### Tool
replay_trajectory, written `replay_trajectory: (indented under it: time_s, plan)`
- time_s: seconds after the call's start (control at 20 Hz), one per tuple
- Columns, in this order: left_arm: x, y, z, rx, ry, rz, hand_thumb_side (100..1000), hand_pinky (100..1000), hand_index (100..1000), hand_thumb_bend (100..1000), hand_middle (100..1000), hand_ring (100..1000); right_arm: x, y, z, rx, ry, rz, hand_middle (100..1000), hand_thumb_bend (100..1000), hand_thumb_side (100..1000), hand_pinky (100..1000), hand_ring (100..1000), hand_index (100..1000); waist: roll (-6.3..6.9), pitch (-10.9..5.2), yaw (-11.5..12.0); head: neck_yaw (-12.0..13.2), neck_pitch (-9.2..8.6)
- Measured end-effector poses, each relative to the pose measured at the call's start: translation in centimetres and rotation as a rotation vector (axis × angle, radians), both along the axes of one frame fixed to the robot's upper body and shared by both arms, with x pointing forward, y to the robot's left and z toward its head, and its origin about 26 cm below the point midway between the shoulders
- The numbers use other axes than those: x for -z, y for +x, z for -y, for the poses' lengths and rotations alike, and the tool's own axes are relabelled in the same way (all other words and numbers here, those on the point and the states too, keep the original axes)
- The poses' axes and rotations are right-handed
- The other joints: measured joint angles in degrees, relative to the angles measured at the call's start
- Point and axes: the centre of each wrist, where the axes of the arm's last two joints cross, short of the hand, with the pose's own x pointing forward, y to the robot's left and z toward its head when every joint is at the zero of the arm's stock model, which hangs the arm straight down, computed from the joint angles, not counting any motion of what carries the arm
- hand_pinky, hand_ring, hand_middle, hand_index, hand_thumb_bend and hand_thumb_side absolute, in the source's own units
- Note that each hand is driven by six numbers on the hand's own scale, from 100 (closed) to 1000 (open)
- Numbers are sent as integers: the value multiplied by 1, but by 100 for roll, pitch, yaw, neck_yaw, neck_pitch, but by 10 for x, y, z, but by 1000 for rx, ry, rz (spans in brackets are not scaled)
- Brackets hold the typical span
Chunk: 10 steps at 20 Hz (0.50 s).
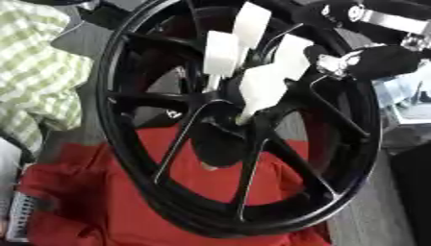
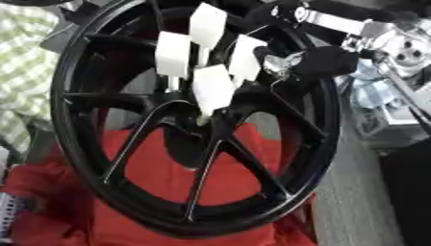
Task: Pull the pin out of the wheel hub.
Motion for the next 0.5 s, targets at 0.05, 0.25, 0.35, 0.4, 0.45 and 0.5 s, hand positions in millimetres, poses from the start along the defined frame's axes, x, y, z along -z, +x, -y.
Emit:
replay_trajectory:
  time_s: [0.05,0.25,0.35,0.4,0.45,0.5]
  plan:
    - [0,0,0,0,0,0,765,619,741,100,591,681,1,0,0,1,-5,-1,986,100,518,1000,1000,956,-5,0,0,3,1]
    - [0,0,0,1,1,0,769,620,741,100,591,681,2,0,0,4,-14,2,985,100,527,1000,1000,958,-9,0,-1,14,4]
    - [0,0,0,1,1,0,768,620,741,100,591,681,2,0,0,10,-17,2,984,100,539,1000,1000,959,-13,8,2,15,19]
    - [0,0,0,1,1,0,768,620,741,100,591,681,3,0,0,16,-17,1,985,100,557,1000,1000,963,-18,12,9,15,27]
    - [0,0,0,1,1,0,768,620,740,100,591,681,4,0,-1,21,-15,-1,985,100,560,1000,1000,963,-23,13,18,15,38]
    - [0,0,0,1,1,0,768,621,740,100,591,681,4,0,-1,24,-14,-1,987,100,588,1000,1000,964,-26,14,24,16,41]
